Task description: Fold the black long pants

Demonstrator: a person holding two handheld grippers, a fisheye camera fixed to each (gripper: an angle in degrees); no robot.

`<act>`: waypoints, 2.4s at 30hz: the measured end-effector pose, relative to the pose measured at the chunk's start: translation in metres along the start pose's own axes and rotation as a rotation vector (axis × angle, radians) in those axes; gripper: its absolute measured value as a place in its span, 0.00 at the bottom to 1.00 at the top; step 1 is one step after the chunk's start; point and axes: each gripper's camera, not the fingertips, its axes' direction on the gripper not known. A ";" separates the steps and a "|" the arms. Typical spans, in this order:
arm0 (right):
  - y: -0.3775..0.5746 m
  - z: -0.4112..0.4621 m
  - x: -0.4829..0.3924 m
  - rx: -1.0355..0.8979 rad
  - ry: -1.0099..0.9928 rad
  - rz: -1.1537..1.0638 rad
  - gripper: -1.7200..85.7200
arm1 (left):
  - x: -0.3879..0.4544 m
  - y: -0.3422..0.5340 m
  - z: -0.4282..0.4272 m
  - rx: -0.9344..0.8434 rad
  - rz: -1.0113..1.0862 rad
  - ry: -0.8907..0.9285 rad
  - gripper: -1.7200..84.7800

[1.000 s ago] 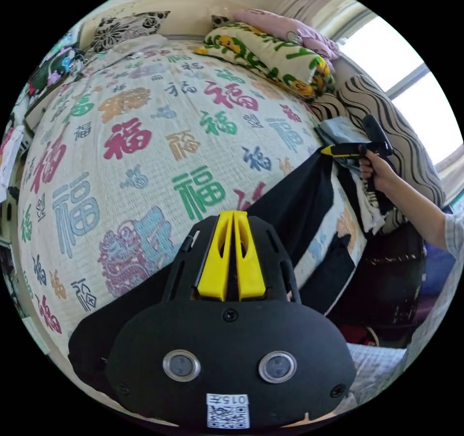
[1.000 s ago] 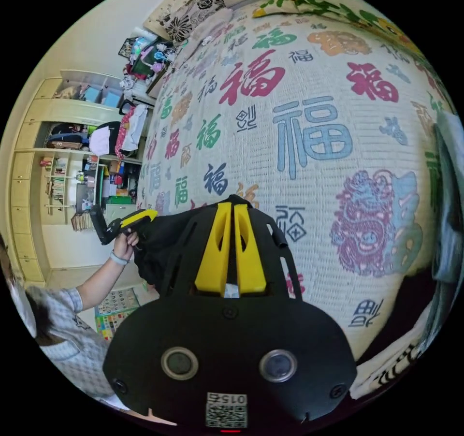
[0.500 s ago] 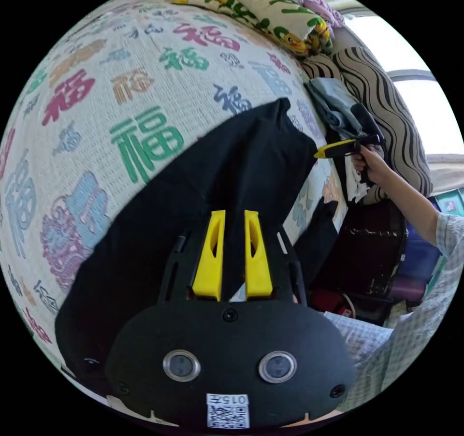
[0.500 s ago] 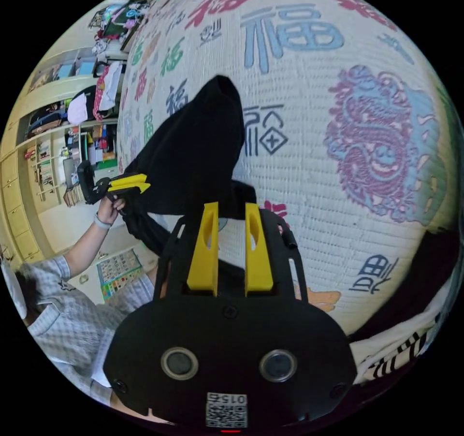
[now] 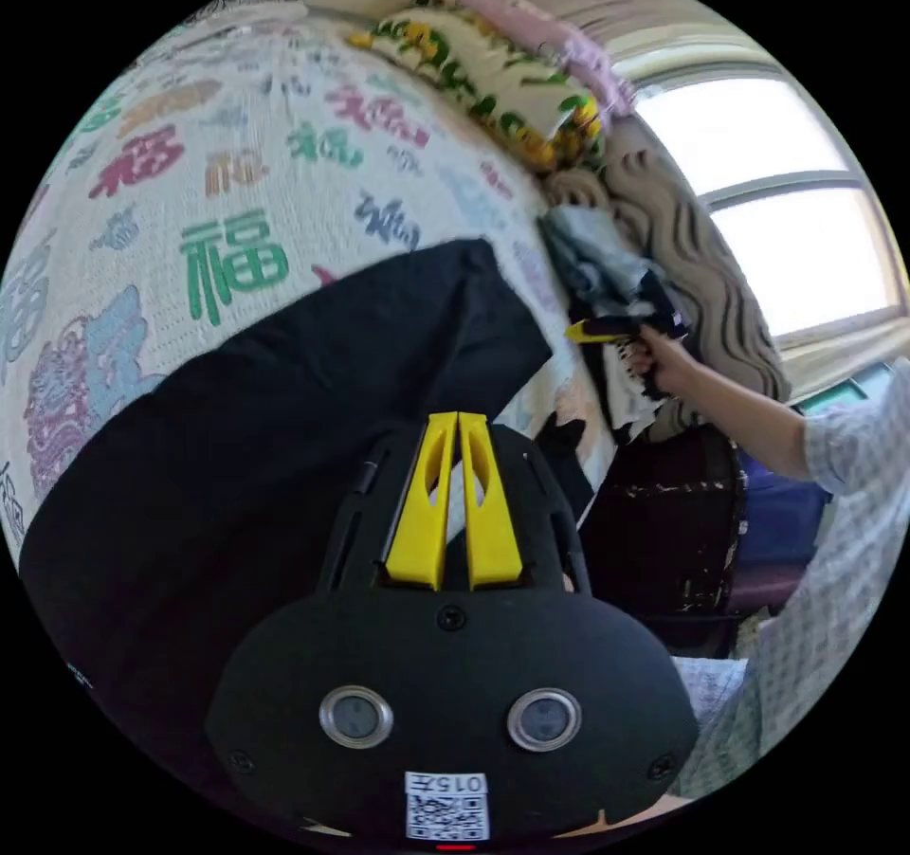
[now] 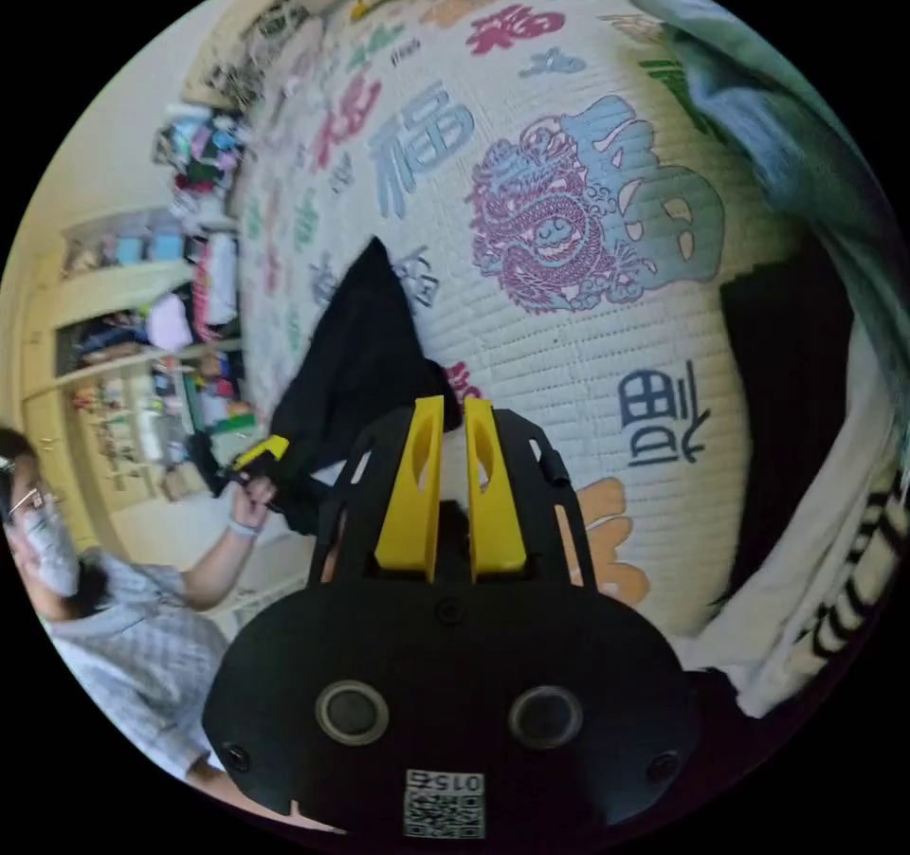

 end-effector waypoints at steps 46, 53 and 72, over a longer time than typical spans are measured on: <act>0.053 0.073 -0.022 -0.226 0.025 -0.322 0.03 | -0.021 0.135 0.084 -0.443 0.051 -0.338 0.01; 0.101 0.029 0.016 -0.286 -0.163 -0.247 0.02 | -0.005 0.162 0.070 -0.519 0.197 -0.266 0.01; 0.030 0.139 0.050 -0.283 -0.070 -0.150 0.10 | -0.022 0.187 0.100 -0.644 0.316 -0.204 0.09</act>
